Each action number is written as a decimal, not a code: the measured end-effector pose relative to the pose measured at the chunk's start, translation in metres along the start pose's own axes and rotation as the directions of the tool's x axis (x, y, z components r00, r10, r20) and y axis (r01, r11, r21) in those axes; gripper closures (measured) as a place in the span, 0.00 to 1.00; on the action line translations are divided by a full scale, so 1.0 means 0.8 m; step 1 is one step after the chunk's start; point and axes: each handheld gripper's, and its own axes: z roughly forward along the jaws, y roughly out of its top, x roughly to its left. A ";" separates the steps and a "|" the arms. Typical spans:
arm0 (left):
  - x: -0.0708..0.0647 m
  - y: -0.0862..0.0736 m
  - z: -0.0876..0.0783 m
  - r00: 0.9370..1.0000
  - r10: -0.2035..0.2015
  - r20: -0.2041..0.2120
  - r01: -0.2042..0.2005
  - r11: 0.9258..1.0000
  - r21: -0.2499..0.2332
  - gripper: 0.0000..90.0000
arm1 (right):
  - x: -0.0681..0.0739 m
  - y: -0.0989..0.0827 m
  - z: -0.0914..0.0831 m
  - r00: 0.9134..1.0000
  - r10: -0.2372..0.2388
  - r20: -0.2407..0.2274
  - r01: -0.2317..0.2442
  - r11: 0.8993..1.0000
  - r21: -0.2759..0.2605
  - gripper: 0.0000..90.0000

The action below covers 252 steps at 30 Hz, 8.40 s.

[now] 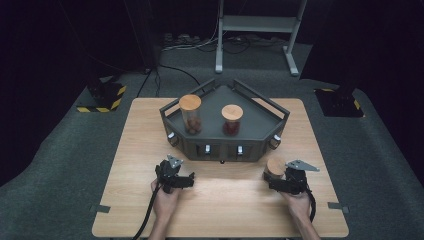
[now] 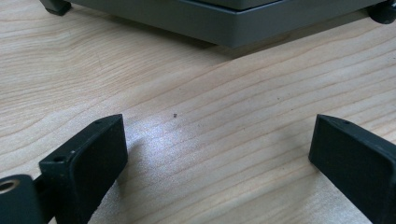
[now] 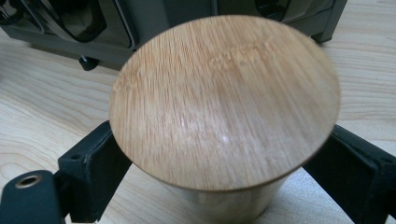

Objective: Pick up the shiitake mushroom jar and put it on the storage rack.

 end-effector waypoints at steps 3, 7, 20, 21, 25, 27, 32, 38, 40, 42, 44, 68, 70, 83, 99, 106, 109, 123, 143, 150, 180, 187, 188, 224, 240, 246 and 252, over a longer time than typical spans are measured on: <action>0.000 0.000 0.000 1.000 -0.001 0.000 0.001 1.000 -0.001 0.05 | -0.001 -0.003 0.003 1.000 0.000 0.004 0.000 1.000 0.004 0.12; 0.000 0.000 0.000 1.000 -0.001 0.000 0.001 1.000 -0.001 0.05 | -0.002 -0.006 0.008 1.000 0.007 0.009 -0.007 1.000 0.011 0.13; 0.000 0.000 0.000 1.000 -0.001 -0.001 0.001 1.000 -0.001 0.05 | -0.001 -0.009 0.015 1.000 0.003 0.013 -0.003 1.000 0.010 0.17; 0.000 0.000 0.000 1.000 0.000 -0.001 0.000 1.000 -0.001 0.05 | 0.000 -0.009 0.015 1.000 0.003 0.012 -0.003 1.000 0.010 0.18; 0.000 0.000 0.000 1.000 0.000 -0.001 0.000 1.000 -0.001 0.05 | 0.000 -0.009 0.016 1.000 -0.003 0.015 0.003 1.000 0.009 0.19; 0.000 0.000 0.000 1.000 -0.002 -0.001 0.002 1.000 -0.002 0.05 | 0.000 -0.009 0.017 1.000 -0.005 0.018 0.005 1.000 0.008 0.20; 0.000 0.000 0.000 1.000 -0.001 -0.001 0.001 1.000 -0.001 0.05 | 0.000 -0.010 0.019 1.000 -0.002 0.023 0.001 1.000 0.009 0.22; 0.000 0.000 0.000 1.000 -0.001 -0.001 0.001 1.000 -0.001 0.05 | 0.000 -0.010 0.020 1.000 -0.005 0.026 0.005 1.000 0.005 0.23; 0.000 0.000 0.000 1.000 -0.002 -0.001 0.002 1.000 -0.002 0.05 | 0.001 -0.011 0.020 1.000 -0.009 0.029 0.009 1.000 0.001 0.24; 0.000 0.000 0.000 1.000 -0.002 -0.001 0.002 1.000 -0.001 0.05 | 0.001 -0.011 0.020 0.999 -0.014 0.034 0.014 1.000 -0.001 0.24; 0.000 0.000 0.000 1.000 -0.002 -0.001 0.002 1.000 -0.001 0.05 | 0.002 -0.011 0.021 0.999 -0.022 0.039 0.022 1.000 -0.005 0.25; -0.001 0.000 0.001 1.000 -0.007 -0.001 0.007 1.000 -0.006 0.05 | 0.000 -0.014 0.010 0.994 -0.036 0.103 0.042 0.998 -0.050 0.28; 0.000 0.000 0.000 1.000 -0.002 -0.001 0.002 1.000 -0.001 0.05 | -0.001 -0.012 0.007 0.994 -0.040 0.103 0.046 0.997 -0.056 0.28; 0.000 0.000 0.000 1.000 -0.002 -0.001 0.002 1.000 -0.001 0.05 | 0.000 -0.004 -0.005 0.994 -0.054 0.100 0.061 0.996 -0.062 0.28; 0.000 0.000 0.000 1.000 -0.002 -0.001 0.002 1.000 -0.001 0.05 | 0.006 0.012 -0.013 0.994 -0.070 0.083 0.076 0.995 -0.069 0.28; -0.001 0.000 0.001 1.000 -0.008 -0.001 0.008 1.000 -0.007 0.05 | 0.008 0.018 -0.016 0.995 -0.065 0.077 0.070 0.996 -0.061 0.28; 0.000 0.000 0.000 1.000 -0.005 -0.001 0.005 1.000 -0.004 0.05 | 0.008 0.020 -0.017 0.995 -0.067 0.078 0.072 0.995 -0.063 0.28; 0.000 0.000 0.000 1.000 -0.001 -0.001 0.001 1.000 -0.001 0.05 | 0.011 0.034 -0.022 0.994 -0.076 0.073 0.080 0.995 -0.061 0.28; 0.000 0.000 0.000 1.000 -0.003 0.000 0.003 1.000 -0.001 0.05 | 0.016 0.064 -0.034 0.993 -0.102 0.055 0.106 0.992 -0.071 0.28; 0.000 0.000 0.000 1.000 -0.003 0.000 0.003 1.000 -0.001 0.05 | 0.019 0.076 -0.038 0.993 -0.112 0.046 0.116 0.989 -0.090 0.28; 0.000 0.000 0.000 1.000 -0.003 0.000 0.003 1.000 -0.001 0.05 | 0.025 0.122 -0.055 0.989 -0.145 0.021 0.147 0.981 -0.126 0.28; 0.000 0.000 0.000 1.000 -0.003 0.001 0.003 1.000 -0.001 0.05 | 0.029 0.133 -0.055 0.988 -0.153 0.012 0.153 0.980 -0.127 0.28; 0.000 0.000 0.000 1.000 -0.003 0.001 0.003 1.000 -0.001 0.05 | 0.029 0.134 -0.054 0.989 -0.151 0.010 0.151 0.981 -0.125 0.28; 0.000 0.000 0.000 1.000 -0.002 0.001 0.002 1.000 0.000 0.04 | 0.036 0.190 -0.056 0.985 -0.170 -0.020 0.165 0.977 -0.132 0.28; 0.000 0.000 0.000 1.000 -0.002 0.002 0.002 1.000 0.000 0.04 | 0.032 0.203 -0.051 0.989 -0.147 -0.024 0.143 0.980 -0.137 0.28; 0.000 0.000 0.000 1.000 -0.001 0.003 0.001 1.000 0.000 0.04 | 0.030 0.209 -0.044 0.990 -0.138 -0.025 0.133 0.982 -0.130 0.28; 0.000 0.000 0.000 1.000 -0.001 0.003 0.001 1.000 0.000 0.04 | 0.028 0.215 -0.036 0.991 -0.131 -0.022 0.127 0.985 -0.119 0.28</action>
